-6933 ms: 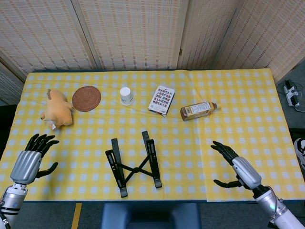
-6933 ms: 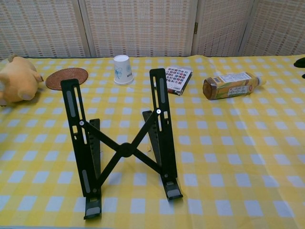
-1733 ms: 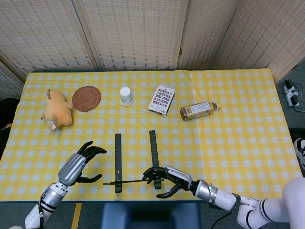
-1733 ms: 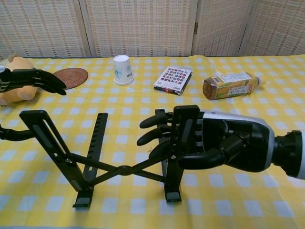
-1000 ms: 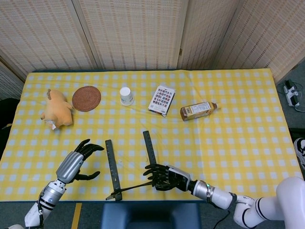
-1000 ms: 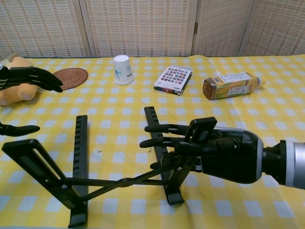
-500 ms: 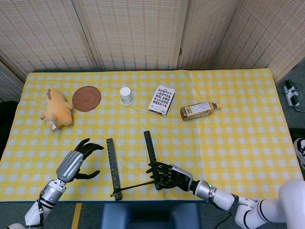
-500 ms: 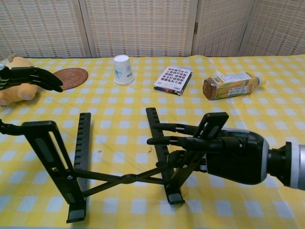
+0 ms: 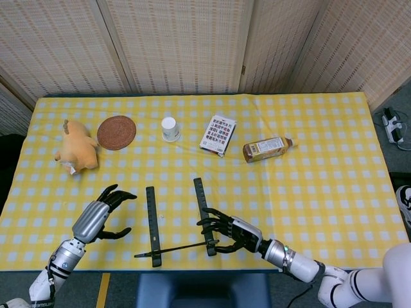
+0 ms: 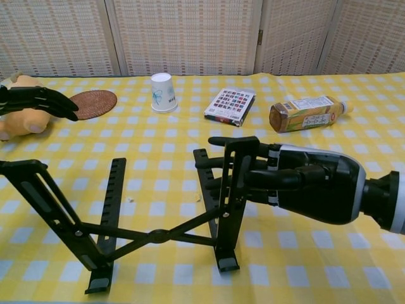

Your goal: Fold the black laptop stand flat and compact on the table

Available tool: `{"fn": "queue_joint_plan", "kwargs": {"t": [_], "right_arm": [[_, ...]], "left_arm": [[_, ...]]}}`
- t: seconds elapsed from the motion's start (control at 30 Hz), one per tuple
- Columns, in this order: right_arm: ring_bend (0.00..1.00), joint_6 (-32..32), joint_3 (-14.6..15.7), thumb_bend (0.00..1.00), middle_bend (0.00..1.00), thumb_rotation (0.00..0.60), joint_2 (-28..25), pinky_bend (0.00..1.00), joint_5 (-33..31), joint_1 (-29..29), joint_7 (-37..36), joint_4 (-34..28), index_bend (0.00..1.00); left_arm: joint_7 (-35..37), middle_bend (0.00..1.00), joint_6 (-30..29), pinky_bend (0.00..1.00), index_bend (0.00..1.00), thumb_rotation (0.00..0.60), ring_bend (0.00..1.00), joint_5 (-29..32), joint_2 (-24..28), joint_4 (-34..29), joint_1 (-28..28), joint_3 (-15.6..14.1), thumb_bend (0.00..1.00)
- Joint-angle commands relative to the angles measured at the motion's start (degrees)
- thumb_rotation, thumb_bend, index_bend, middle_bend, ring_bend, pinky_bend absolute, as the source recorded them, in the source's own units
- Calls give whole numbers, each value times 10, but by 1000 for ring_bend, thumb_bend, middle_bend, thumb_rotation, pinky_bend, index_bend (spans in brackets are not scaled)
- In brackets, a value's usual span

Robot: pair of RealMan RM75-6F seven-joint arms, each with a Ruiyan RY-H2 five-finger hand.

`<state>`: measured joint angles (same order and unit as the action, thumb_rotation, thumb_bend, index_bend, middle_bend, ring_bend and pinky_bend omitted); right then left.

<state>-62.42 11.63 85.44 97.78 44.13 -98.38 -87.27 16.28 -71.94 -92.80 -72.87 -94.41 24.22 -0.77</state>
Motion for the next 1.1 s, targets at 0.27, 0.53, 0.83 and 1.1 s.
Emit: {"fn": "queue_joint_plan", "kwargs": {"t": [0.27,0.53,0.83,1.1], "right_arm": [[219,-17,-14,249,171,600,-40,84,22,9,63,-41,29],[218,-22,-25,249,169,600,-84,84,19,16,93,-80,28],[219,-40,-27,249,168,600,-106,84,18,4,100,-93,28],[218,-61,-27,249,167,600,-123,84,16,-13,103,-97,28]], "left_arm": [[78,279,37,61,214,600,182,-48,58,-28,17,-47,271],[83,279,54,51,189,600,157,-78,75,-47,26,-73,268],[57,252,51,53,158,600,143,-82,38,-51,22,-73,245],[66,237,39,46,139,600,128,-79,24,-69,23,-66,243]]}}
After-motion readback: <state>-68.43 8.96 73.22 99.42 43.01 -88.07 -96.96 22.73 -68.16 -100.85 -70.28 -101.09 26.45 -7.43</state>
